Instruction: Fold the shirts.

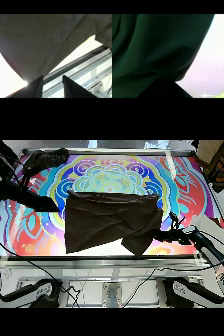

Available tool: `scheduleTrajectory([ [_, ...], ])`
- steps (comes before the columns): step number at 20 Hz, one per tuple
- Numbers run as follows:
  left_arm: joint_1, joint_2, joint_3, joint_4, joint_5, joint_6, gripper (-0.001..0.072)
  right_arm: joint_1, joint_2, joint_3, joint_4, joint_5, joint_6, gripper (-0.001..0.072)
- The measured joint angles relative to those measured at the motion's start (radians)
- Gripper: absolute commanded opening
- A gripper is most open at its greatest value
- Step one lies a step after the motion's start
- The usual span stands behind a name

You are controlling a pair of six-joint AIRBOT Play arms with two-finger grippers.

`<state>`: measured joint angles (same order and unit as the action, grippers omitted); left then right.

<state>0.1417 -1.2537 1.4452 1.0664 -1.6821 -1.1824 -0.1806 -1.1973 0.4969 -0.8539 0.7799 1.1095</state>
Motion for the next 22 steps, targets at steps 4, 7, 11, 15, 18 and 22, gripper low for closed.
scheduleTrajectory([
  [4, 0.069, 0.000, -0.079, 0.055, 0.014, 0.020, 0.0301, 0.000, -0.002, 0.036, 0.006, -0.011, -0.028, 0.0024],
  [7, 0.124, 0.000, -0.203, 0.070, 0.023, 0.020, 0.0317, 0.000, -0.002, 0.052, 0.014, -0.010, -0.048, 0.0023],
  [11, 0.152, 0.000, -0.410, 0.074, 0.050, 0.012, 0.0607, 0.000, -0.002, 0.060, 0.020, -0.011, -0.059, 0.0023],
  [15, 0.159, 0.000, -0.585, 0.045, 0.104, 0.004, 0.0572, 0.000, -0.002, 0.062, 0.024, -0.010, -0.062, 0.0024],
  [18, 0.161, 0.000, -0.680, 0.023, 0.148, 0.000, 0.0496, 0.000, -0.002, 0.062, 0.040, -0.010, -0.063, 0.0023],
  [22, 0.161, 0.000, -0.758, 0.009, 0.243, -0.026, 0.0339, 0.000, -0.002, 0.062, 0.060, -0.010, -0.063, 0.0023],
])
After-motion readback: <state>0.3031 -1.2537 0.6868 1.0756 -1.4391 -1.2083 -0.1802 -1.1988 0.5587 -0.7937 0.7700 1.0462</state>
